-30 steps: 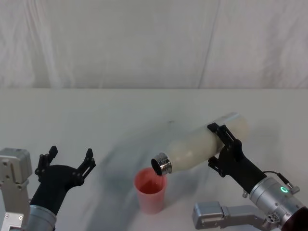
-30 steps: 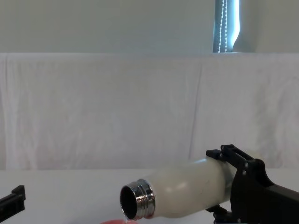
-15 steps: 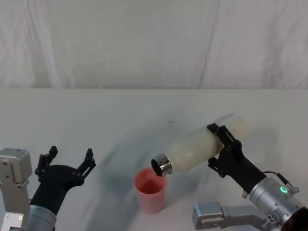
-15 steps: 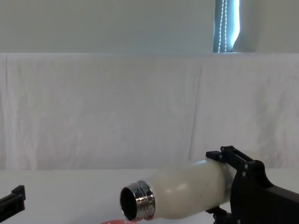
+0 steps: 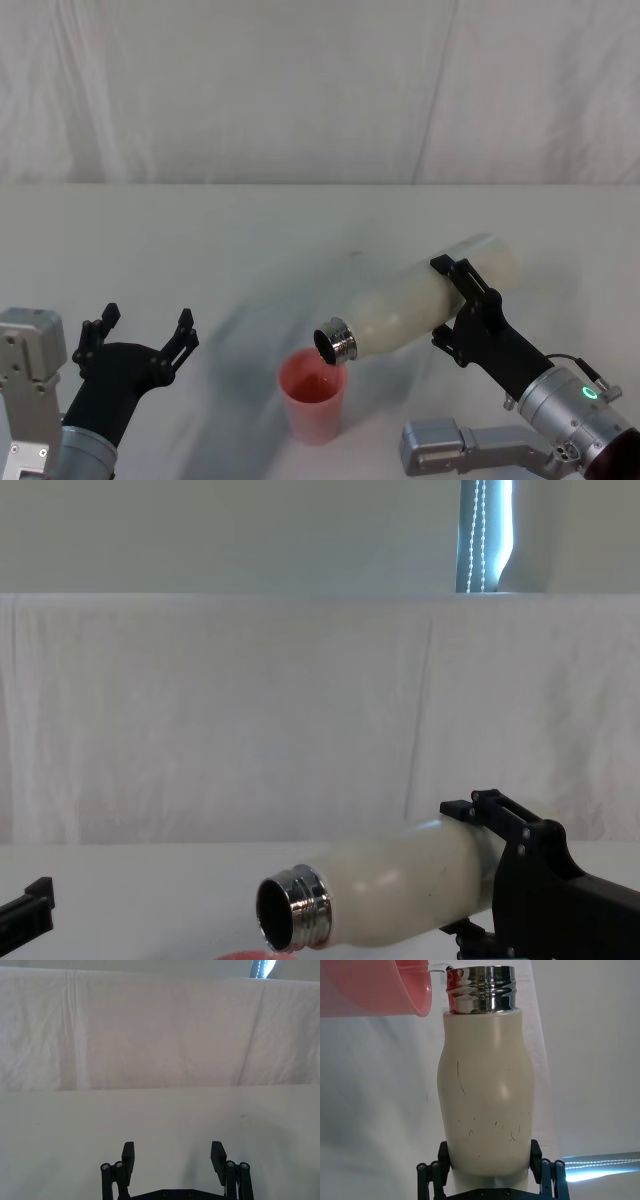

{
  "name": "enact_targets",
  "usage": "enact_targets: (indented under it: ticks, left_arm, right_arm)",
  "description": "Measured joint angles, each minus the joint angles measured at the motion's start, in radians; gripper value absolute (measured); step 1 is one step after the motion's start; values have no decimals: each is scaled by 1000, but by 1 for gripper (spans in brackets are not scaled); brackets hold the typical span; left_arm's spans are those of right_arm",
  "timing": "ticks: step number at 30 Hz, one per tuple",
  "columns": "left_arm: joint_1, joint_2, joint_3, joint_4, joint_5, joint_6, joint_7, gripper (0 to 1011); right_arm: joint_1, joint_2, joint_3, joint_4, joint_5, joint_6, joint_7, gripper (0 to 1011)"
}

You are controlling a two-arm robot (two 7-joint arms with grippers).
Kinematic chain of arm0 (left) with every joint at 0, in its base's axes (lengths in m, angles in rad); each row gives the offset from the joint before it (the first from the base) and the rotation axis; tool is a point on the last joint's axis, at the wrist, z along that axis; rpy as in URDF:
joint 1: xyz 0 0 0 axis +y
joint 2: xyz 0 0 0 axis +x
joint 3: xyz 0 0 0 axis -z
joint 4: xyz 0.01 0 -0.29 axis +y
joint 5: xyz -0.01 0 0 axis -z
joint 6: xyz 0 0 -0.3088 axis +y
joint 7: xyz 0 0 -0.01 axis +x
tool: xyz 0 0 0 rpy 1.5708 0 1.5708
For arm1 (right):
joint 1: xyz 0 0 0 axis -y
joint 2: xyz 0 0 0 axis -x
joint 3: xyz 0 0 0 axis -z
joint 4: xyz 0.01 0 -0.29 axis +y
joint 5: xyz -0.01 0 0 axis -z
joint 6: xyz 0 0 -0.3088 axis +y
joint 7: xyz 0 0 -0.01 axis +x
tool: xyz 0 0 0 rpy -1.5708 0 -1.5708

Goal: Grasp the thermos with one hand and pour water into the cup lid.

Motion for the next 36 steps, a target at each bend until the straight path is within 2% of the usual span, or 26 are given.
enact_targets:
  ticks: [36]
  left_arm:
    - [0,0,0,0,0,0,0,1001]
  right_arm:
    - [-2,3,-3,-3,-7,3,-3,960]
